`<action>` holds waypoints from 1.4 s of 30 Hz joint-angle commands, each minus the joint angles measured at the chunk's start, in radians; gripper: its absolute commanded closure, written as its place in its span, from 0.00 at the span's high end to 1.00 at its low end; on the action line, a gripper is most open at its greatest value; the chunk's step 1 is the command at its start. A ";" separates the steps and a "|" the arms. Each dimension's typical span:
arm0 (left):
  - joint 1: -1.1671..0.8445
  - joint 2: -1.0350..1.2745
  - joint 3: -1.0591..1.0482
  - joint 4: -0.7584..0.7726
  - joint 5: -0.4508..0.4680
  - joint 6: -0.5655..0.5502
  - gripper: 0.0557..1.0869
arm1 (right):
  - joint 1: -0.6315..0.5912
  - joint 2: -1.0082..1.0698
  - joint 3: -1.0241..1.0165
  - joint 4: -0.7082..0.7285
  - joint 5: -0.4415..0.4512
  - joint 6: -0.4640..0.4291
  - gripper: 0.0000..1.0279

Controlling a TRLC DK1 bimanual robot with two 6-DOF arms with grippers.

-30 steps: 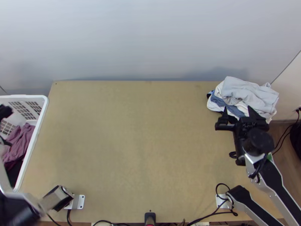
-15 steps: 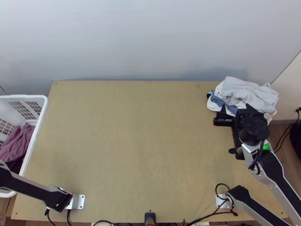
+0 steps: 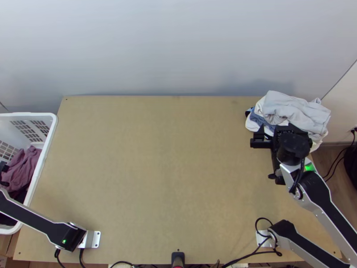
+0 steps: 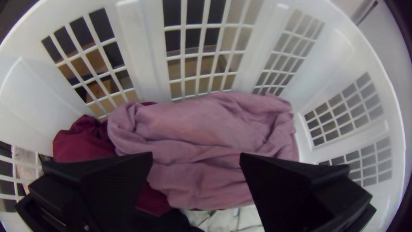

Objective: Fold the t-shirt

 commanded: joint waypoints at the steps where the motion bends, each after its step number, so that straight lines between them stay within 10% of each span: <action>1: 0.015 0.215 0.244 -0.114 -0.058 -0.002 0.95 | -0.001 0.029 0.005 -0.005 0.006 -0.007 0.96; 10: 0.007 0.299 0.321 -0.161 -0.064 -0.016 0.76 | 0.001 0.051 0.013 -0.005 0.020 -0.030 0.96; 17: 0.007 0.268 0.321 -0.161 -0.119 -0.013 0.04 | -0.001 0.058 0.016 0.004 0.026 -0.029 0.96; 42: -0.166 -0.901 -0.170 -0.405 0.355 -0.032 0.04 | 0.012 -0.003 0.057 0.104 0.029 -0.247 0.96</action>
